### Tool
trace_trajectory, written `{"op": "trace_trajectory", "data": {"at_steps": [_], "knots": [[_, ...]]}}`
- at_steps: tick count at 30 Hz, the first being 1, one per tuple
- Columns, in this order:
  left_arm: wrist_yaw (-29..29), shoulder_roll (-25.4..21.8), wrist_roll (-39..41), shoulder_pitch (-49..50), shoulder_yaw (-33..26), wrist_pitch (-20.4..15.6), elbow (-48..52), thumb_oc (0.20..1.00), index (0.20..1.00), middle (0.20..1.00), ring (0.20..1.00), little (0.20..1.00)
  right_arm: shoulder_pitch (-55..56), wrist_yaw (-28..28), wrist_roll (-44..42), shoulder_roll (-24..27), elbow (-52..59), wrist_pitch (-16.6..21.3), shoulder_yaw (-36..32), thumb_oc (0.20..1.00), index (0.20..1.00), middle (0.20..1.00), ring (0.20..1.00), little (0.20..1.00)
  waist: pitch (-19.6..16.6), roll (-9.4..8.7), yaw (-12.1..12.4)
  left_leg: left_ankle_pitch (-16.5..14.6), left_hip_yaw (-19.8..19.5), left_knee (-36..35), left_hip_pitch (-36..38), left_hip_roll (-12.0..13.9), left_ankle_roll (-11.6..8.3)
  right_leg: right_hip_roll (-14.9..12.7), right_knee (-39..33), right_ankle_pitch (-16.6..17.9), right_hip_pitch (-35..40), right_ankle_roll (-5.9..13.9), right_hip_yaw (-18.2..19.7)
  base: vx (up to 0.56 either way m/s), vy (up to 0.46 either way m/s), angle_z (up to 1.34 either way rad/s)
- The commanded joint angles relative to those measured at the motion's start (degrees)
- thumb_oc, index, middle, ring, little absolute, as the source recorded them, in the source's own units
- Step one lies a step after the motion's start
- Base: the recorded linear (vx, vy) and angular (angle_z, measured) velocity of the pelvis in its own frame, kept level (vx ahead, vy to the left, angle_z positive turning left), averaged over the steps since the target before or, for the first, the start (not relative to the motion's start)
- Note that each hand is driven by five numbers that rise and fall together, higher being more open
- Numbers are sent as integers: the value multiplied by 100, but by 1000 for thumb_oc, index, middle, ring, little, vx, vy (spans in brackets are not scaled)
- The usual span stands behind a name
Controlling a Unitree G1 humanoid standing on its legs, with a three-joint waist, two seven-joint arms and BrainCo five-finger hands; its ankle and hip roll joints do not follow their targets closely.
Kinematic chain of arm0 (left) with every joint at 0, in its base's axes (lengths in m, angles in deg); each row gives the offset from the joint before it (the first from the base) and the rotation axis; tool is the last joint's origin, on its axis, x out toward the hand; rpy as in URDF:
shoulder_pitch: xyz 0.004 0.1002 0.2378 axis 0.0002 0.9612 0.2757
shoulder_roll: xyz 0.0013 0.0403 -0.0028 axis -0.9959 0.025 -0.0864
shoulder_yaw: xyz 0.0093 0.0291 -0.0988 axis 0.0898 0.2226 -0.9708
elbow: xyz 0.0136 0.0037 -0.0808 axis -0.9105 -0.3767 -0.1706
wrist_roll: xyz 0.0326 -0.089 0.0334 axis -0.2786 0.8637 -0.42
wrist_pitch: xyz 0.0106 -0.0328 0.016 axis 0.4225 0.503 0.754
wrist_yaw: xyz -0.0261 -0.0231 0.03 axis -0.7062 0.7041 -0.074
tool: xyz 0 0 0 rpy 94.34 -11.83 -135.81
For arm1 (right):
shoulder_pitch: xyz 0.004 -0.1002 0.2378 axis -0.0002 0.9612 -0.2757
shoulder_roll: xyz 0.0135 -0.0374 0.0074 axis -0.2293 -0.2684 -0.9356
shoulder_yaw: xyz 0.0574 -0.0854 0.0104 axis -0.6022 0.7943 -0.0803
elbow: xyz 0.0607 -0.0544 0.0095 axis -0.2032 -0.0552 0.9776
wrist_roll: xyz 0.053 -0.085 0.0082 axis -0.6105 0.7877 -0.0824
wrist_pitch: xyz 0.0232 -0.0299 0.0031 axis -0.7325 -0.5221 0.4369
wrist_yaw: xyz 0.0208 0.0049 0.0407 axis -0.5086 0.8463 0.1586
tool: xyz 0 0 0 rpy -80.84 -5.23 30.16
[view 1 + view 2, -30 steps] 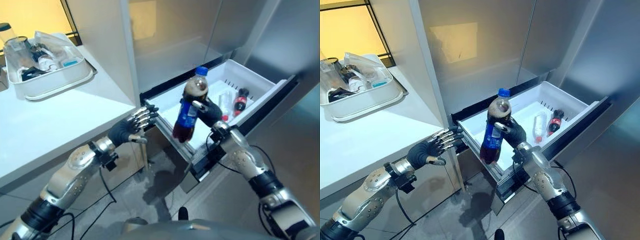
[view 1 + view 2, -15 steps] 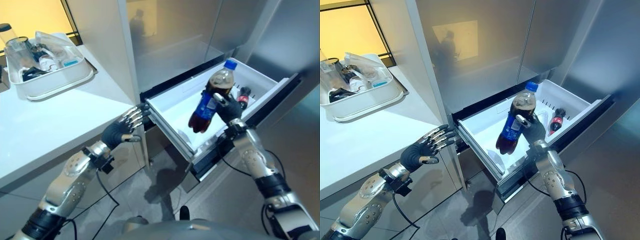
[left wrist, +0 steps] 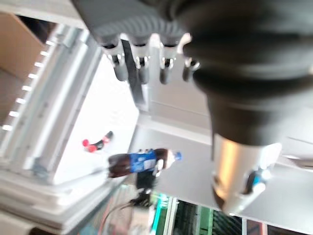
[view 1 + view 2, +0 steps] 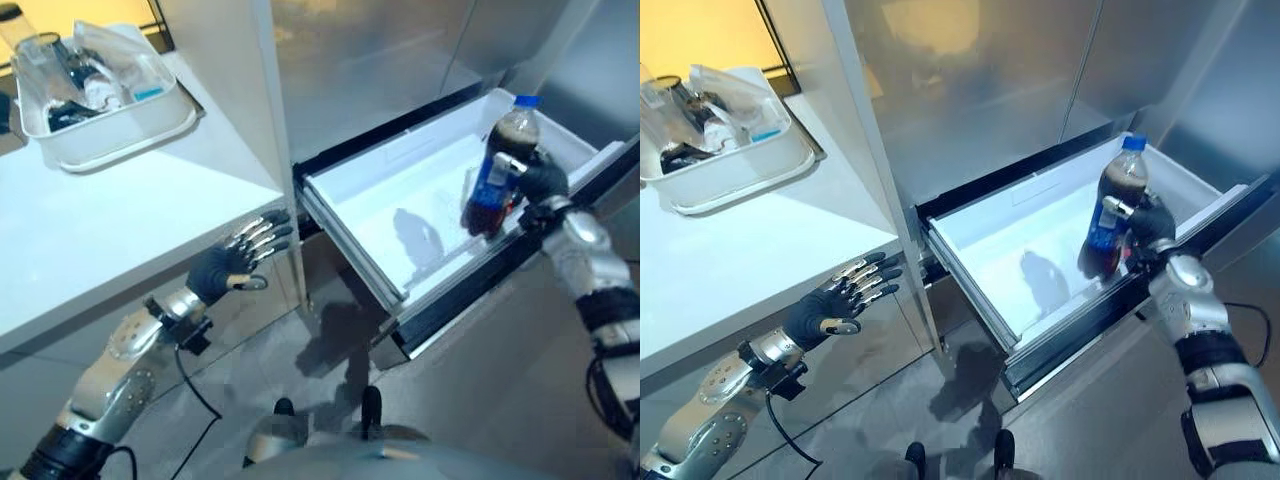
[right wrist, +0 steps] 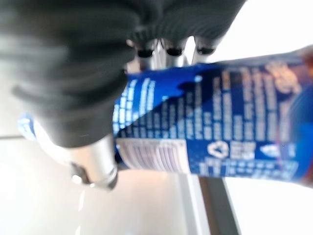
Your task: Take the drinks into the refrigerator
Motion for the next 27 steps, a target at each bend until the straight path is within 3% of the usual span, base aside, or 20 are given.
{"op": "trace_trajectory", "data": {"at_steps": [1,15,27], "knots": [[-147,-171,190,-271,80,-428,516,1000,1000,1000,1000,1000,-966,71,265,482,83,393,356,200,200,200,200,200,71,40,132,-225,-600,278,-271,-72,282,-52,1463,-824,-443,351,-490,-97,-33,1],[-283,-657,175,-544,365,-657,722,1000,1000,1000,1000,1000,-764,365,1068,967,515,291,1162,200,200,200,200,200,664,175,114,-34,-916,737,-1164,32,69,-138,1918,-923,-1136,265,-815,-57,-52,14],[-152,-1021,168,-894,584,-803,971,1000,1000,1000,1000,1000,-673,561,1446,1156,447,158,1589,200,200,200,200,200,1138,232,48,118,-904,904,-1537,117,-110,-184,2079,-921,-1406,220,-1029,-54,-58,14]]}}
